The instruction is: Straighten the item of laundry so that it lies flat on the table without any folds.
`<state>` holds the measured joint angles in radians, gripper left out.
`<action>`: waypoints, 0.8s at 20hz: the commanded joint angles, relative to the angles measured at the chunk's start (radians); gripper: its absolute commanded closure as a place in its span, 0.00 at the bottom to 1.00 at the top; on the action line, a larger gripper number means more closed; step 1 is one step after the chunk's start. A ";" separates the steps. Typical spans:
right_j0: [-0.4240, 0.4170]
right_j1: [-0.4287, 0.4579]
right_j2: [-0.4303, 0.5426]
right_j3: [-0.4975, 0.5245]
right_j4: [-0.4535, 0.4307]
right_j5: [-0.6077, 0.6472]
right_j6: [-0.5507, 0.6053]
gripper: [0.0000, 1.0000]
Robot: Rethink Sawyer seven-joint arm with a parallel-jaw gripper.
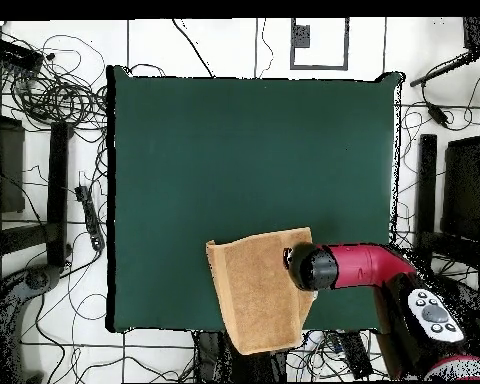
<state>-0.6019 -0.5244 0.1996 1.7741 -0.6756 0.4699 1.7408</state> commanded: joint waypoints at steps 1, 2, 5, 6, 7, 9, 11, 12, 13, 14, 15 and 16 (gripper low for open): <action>0.058 0.038 0.071 -0.051 -0.029 -0.092 0.038 0.00; 0.058 0.038 0.069 -0.051 -0.028 -0.096 0.037 0.00; 0.059 0.045 0.063 -0.056 -0.030 -0.110 0.035 0.00; 0.061 0.047 0.062 -0.058 -0.031 -0.115 0.036 0.00; 0.060 0.050 0.061 -0.060 -0.031 -0.118 0.034 0.00; 0.060 0.053 0.062 -0.064 -0.028 -0.120 0.031 0.00; 0.059 0.054 0.061 -0.062 -0.030 -0.124 0.028 0.00; 0.057 0.054 0.061 -0.062 -0.030 -0.124 0.025 0.00; 0.057 0.055 0.061 -0.062 -0.031 -0.125 0.025 0.00; 0.056 0.056 0.062 -0.063 -0.031 -0.126 0.024 0.00; 0.057 0.056 0.061 -0.063 -0.032 -0.127 0.024 0.00; 0.056 0.060 0.062 -0.067 -0.032 -0.126 0.022 0.00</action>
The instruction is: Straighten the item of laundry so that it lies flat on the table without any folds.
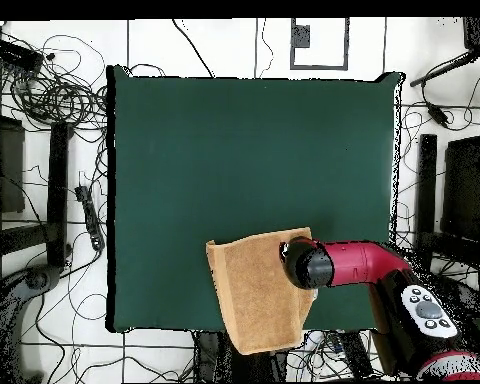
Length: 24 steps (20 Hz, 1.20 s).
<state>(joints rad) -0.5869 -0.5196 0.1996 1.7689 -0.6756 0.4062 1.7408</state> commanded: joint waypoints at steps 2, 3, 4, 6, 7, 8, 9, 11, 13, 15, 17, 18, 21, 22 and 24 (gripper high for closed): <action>0.042 0.056 0.062 -0.063 -0.032 -0.062 0.023 0.00; 0.043 0.056 0.061 -0.063 -0.032 -0.063 0.024 0.00; 0.043 0.052 0.060 -0.058 -0.033 -0.065 0.025 0.00; 0.045 0.049 0.058 -0.055 -0.034 -0.067 0.027 0.00; 0.045 0.048 0.059 -0.054 -0.034 -0.065 0.026 0.00; 0.045 0.046 0.060 -0.053 -0.034 -0.064 0.025 0.00; 0.045 0.046 0.060 -0.053 -0.034 -0.063 0.023 0.00; 0.051 0.050 0.054 -0.058 -0.037 -0.059 0.025 0.00; 0.065 0.084 0.032 -0.082 -0.049 -0.069 0.042 0.00; 0.084 0.161 -0.002 -0.132 -0.078 -0.116 0.070 0.00; 0.094 0.248 -0.025 -0.190 -0.105 -0.212 0.096 0.00; 0.099 0.282 -0.034 -0.214 -0.114 -0.249 0.105 0.00; 0.111 0.350 -0.053 -0.261 -0.113 -0.328 0.126 0.00; 0.117 0.361 -0.059 -0.272 -0.109 -0.341 0.130 0.00; 0.129 0.374 -0.071 -0.283 -0.105 -0.357 0.134 0.00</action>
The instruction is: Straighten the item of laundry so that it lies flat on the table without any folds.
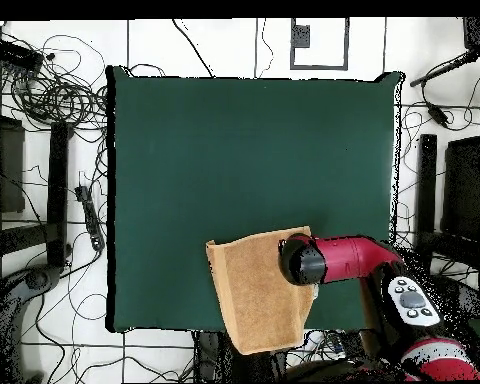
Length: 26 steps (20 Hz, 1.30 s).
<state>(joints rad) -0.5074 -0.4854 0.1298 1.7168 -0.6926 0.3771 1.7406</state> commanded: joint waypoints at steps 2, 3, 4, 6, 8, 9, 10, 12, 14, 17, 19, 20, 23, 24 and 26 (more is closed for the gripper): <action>0.053 0.345 -0.006 -0.233 -0.081 -0.335 0.133 0.00; 0.056 0.346 -0.010 -0.233 -0.078 -0.338 0.135 0.00; 0.058 0.346 -0.013 -0.232 -0.076 -0.338 0.133 0.00; 0.059 0.345 -0.015 -0.229 -0.074 -0.342 0.129 0.00; 0.061 0.343 -0.019 -0.222 -0.071 -0.349 0.130 0.00; 0.061 0.339 -0.019 -0.217 -0.070 -0.347 0.128 0.00; 0.061 0.336 -0.019 -0.213 -0.069 -0.345 0.126 0.00; 0.063 0.324 -0.022 -0.195 -0.071 -0.348 0.121 0.00; 0.069 0.312 -0.034 -0.174 -0.069 -0.363 0.128 0.00; 0.088 0.303 -0.054 -0.158 -0.064 -0.380 0.141 0.00; 0.094 0.302 -0.059 -0.151 -0.060 -0.386 0.141 0.00; 0.096 0.302 -0.062 -0.142 -0.059 -0.395 0.143 0.00; 0.093 0.300 -0.056 -0.125 -0.055 -0.370 0.128 0.00; 0.087 0.300 -0.047 -0.127 -0.050 -0.348 0.119 0.00; 0.080 0.300 -0.040 -0.128 -0.043 -0.331 0.111 0.00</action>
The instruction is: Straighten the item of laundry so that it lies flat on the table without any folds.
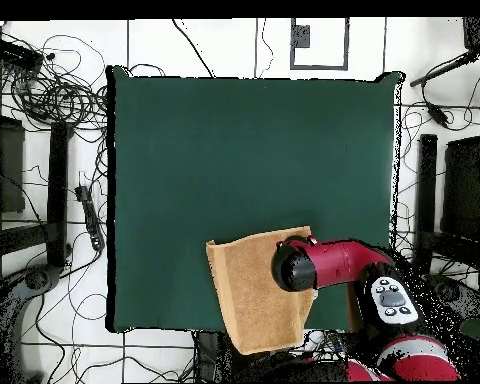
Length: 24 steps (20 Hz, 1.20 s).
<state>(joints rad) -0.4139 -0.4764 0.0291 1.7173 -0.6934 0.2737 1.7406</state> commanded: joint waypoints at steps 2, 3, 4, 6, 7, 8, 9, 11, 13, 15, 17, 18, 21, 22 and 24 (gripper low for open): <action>-0.011 0.290 0.059 -0.132 -0.038 -0.219 0.112 0.00; -0.010 0.290 0.058 -0.133 -0.036 -0.217 0.114 0.00; -0.009 0.290 0.058 -0.136 -0.034 -0.215 0.115 0.00; -0.005 0.292 0.055 -0.140 -0.034 -0.217 0.117 0.00; -0.003 0.292 0.053 -0.142 -0.034 -0.219 0.118 0.00; -0.004 0.293 0.052 -0.144 -0.037 -0.220 0.116 0.00; -0.004 0.292 0.052 -0.144 -0.037 -0.219 0.115 0.00; -0.002 0.292 0.050 -0.142 -0.039 -0.225 0.116 0.00; 0.002 0.289 0.047 -0.137 -0.040 -0.235 0.120 0.00; 0.005 0.285 0.043 -0.127 -0.041 -0.235 0.123 0.00; 0.004 0.279 0.046 -0.120 -0.033 -0.222 0.125 0.00; 0.007 0.280 0.043 -0.120 -0.031 -0.223 0.129 0.00; 0.006 0.279 0.045 -0.117 -0.025 -0.219 0.133 0.00; 0.006 0.278 0.045 -0.114 -0.024 -0.218 0.134 0.00; 0.005 0.277 0.046 -0.114 -0.024 -0.212 0.131 0.00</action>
<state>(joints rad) -0.4125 -0.4763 0.0266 1.7176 -0.6932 0.2702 1.7406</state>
